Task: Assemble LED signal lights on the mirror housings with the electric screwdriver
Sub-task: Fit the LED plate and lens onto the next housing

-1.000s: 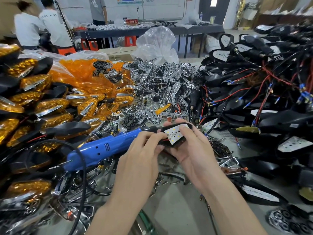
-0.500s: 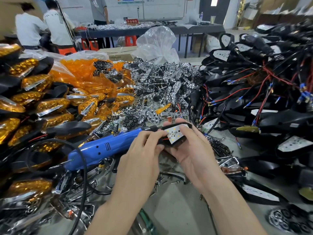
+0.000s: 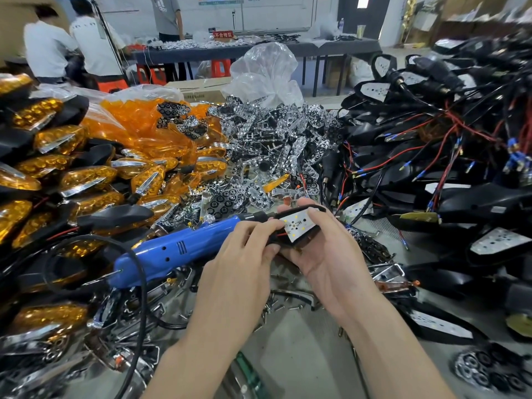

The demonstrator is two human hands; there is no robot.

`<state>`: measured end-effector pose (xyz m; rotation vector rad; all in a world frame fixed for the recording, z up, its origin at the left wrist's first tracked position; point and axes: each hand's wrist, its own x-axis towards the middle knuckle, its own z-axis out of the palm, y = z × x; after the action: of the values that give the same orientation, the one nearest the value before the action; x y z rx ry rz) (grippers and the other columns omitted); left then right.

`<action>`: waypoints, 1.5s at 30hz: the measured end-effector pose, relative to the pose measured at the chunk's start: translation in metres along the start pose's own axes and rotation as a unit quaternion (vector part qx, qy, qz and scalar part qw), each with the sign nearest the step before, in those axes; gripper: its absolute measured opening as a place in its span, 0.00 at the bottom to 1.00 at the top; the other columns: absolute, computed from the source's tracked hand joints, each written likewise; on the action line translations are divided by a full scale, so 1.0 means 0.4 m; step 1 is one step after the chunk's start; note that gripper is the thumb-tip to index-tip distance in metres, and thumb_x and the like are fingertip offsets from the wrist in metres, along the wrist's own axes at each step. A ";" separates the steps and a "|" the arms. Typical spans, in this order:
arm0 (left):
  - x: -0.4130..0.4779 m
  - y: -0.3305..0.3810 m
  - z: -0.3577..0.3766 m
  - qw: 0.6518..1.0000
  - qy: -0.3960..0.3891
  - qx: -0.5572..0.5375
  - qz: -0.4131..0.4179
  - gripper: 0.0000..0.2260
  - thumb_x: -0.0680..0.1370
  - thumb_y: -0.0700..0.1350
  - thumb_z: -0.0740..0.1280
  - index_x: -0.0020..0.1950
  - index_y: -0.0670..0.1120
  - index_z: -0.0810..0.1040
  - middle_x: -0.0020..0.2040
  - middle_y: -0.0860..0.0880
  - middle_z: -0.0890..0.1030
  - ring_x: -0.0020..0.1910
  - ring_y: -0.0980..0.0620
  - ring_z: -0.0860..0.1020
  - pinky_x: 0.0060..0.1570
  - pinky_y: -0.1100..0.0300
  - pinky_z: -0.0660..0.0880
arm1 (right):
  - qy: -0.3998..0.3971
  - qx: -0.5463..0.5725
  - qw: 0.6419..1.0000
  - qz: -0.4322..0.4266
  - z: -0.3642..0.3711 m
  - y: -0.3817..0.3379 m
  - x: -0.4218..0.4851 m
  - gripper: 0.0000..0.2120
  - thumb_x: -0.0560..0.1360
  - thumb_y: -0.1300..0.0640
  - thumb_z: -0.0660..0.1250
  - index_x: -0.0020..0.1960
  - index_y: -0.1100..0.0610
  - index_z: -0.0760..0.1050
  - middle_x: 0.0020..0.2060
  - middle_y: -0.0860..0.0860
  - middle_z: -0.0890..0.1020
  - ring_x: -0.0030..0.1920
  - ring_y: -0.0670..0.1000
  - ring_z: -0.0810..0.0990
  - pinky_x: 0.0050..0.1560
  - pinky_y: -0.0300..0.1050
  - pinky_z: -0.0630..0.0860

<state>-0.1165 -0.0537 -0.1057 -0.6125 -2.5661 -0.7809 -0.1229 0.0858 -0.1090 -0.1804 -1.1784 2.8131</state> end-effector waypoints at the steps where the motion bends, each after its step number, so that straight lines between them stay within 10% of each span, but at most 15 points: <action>1: -0.001 0.000 -0.001 1.000 0.001 -0.001 0.001 0.14 0.80 0.48 0.62 0.66 0.60 0.70 0.53 0.58 0.74 0.43 0.55 0.75 0.32 0.55 0.77 | -0.002 0.002 1.000 0.002 0.001 -0.001 -0.001 0.12 0.85 0.59 0.57 0.52 0.53 0.79 0.52 0.57 0.86 0.50 0.56 0.85 0.47 0.52 0.79; 24: -0.006 -0.006 0.001 1.000 0.005 0.004 0.012 0.16 0.80 0.51 0.61 0.67 0.60 0.66 0.54 0.60 0.74 0.46 0.57 0.74 0.32 0.61 0.72 | -0.007 0.019 0.999 0.027 0.004 0.002 0.002 0.14 0.85 0.46 0.55 0.54 0.52 0.76 0.55 0.57 0.84 0.49 0.55 0.84 0.41 0.47 0.79; 33: -0.002 -0.011 -0.003 0.999 -0.011 -0.034 -0.012 0.22 0.78 0.55 0.61 0.70 0.69 0.60 0.58 0.64 0.75 0.58 0.62 0.72 0.48 0.56 0.76 | -0.014 0.067 0.995 0.069 -0.008 -0.005 -0.002 0.20 0.87 0.43 0.50 0.58 0.54 0.77 0.51 0.57 0.86 0.46 0.55 0.86 0.39 0.47 0.82; 40: 0.049 -0.038 -0.055 0.987 -0.015 -0.149 -0.055 0.16 0.78 0.65 0.58 0.65 0.66 0.68 0.53 0.69 0.76 0.53 0.68 0.76 0.48 0.65 0.75 | -0.014 0.140 0.987 0.073 -0.016 -0.010 0.003 0.15 0.85 0.46 0.55 0.55 0.55 0.74 0.50 0.63 0.84 0.50 0.62 0.84 0.50 0.64 0.83; 45: 0.183 -0.119 -0.076 0.993 -0.070 0.006 -0.098 0.08 0.82 0.52 0.62 0.59 0.55 0.76 0.50 0.60 0.77 0.48 0.64 0.75 0.44 0.68 0.72 | 0.000 0.173 0.981 0.085 -0.022 -0.013 0.004 0.15 0.84 0.47 0.57 0.54 0.57 0.74 0.52 0.65 0.82 0.54 0.65 0.81 0.57 0.73 0.76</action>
<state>-0.1943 -0.0860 -0.0675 -0.4290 -2.7904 -0.8099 -0.1230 0.0956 -0.1116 -0.2656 -0.6836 3.1085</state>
